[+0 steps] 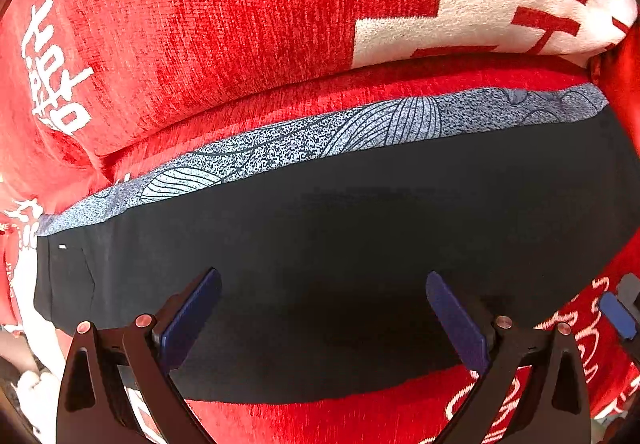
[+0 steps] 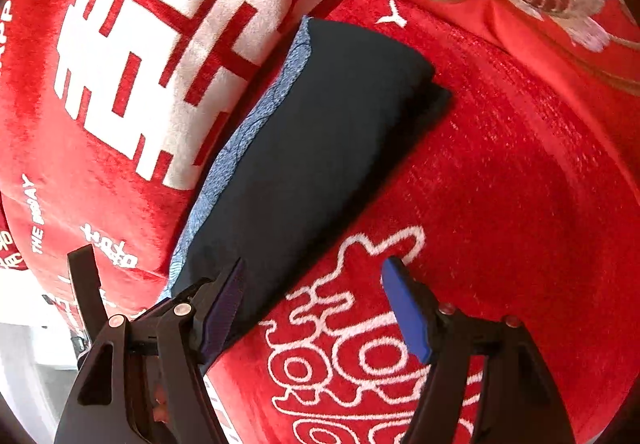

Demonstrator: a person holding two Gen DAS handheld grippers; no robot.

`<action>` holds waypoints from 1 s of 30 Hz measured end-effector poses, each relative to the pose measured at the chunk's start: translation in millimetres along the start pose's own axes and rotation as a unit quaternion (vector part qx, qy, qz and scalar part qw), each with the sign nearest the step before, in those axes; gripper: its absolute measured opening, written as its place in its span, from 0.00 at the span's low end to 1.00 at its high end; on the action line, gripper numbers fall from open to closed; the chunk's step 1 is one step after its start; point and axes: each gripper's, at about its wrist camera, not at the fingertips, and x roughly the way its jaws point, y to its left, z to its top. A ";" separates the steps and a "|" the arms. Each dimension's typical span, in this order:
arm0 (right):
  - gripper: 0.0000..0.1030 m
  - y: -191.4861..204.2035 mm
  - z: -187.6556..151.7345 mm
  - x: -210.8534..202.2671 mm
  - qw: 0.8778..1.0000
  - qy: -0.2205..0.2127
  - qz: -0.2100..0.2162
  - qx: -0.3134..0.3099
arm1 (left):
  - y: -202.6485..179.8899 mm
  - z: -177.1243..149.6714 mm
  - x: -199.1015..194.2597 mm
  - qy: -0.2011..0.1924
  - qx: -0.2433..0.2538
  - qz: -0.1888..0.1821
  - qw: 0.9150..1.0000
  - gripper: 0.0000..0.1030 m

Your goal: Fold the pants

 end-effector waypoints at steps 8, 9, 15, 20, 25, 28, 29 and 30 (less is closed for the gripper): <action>0.71 -3.1 4.7 6.6 1.000 0.003 0.006 0.003 | 3.1 6.5 7.1 0.005 -0.005 0.002 1.000 1.00; 0.71 -3.6 5.6 6.9 1.000 0.000 0.006 0.002 | 3.9 5.3 7.3 0.006 -0.005 0.002 1.000 1.00; 0.71 -6.1 12.8 12.5 1.000 -0.012 0.007 0.004 | -0.1 4.7 16.8 0.013 0.001 0.003 1.000 1.00; 0.71 -8.4 13.6 11.8 1.000 -0.021 0.012 0.011 | -6.5 4.6 19.0 0.016 0.003 0.004 1.000 1.00; 0.71 -13.8 17.3 15.7 0.998 -0.045 0.028 0.031 | -8.4 0.7 21.3 0.014 0.000 0.003 1.000 1.00; 0.71 -12.9 26.1 22.9 0.996 -0.067 0.044 0.040 | -5.9 -3.0 21.9 0.009 -0.001 0.000 1.000 1.00; 0.71 -11.5 29.1 26.1 0.996 -0.072 0.046 0.041 | -5.2 -3.8 22.3 0.008 -0.002 -0.002 1.000 1.00; 0.71 -9.2 32.7 30.0 0.995 -0.078 0.046 0.040 | -1.9 -5.8 24.4 0.007 -0.003 -0.004 1.000 1.00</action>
